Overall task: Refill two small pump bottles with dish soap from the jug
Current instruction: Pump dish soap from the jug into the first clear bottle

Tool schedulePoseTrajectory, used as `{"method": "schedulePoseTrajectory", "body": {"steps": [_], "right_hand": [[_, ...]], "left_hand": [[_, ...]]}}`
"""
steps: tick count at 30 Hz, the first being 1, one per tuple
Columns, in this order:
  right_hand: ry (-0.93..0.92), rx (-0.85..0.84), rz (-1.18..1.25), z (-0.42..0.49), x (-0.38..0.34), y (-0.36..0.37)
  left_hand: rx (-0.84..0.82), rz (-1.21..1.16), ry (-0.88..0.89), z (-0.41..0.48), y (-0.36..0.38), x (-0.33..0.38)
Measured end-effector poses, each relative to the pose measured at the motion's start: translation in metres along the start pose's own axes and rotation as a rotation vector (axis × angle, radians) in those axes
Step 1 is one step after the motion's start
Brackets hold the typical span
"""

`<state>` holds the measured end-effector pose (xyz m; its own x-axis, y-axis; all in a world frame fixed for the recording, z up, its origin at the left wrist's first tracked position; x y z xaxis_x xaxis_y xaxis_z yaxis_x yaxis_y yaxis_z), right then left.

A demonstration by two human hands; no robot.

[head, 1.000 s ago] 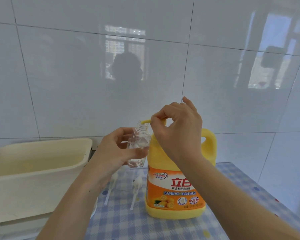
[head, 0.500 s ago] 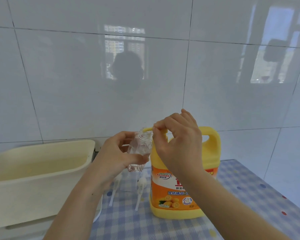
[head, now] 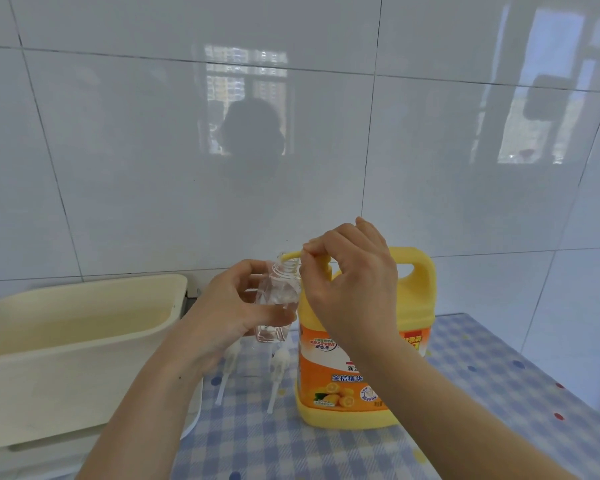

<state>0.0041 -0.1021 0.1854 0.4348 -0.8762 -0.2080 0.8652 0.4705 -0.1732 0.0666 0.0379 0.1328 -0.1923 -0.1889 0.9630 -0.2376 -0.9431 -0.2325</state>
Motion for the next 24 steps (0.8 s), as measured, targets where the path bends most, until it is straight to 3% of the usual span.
{"method": "schedulePoseTrajectory", "body": {"steps": [8,24], "right_hand": [[0.008,0.001,-0.008,0.001,-0.002,-0.001],[0.011,-0.03,-0.05,0.025,-0.007,-0.007]], "left_hand": [[-0.092,0.109,-0.016,-0.003,0.009,0.0],[0.01,0.079,0.06,-0.004,0.003,0.009]]}}
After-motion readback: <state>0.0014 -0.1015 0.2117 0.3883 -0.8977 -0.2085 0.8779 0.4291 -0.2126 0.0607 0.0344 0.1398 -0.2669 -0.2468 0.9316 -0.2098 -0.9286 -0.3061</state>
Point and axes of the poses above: each hand's wrist, its own z-axis towards the middle knuckle, its own y-axis out of the palm, x = y × z, the point moved 6 cm from there along z, towards the middle knuckle, and after that the axes turned 1 degree about -y, right-handed, at the moved point
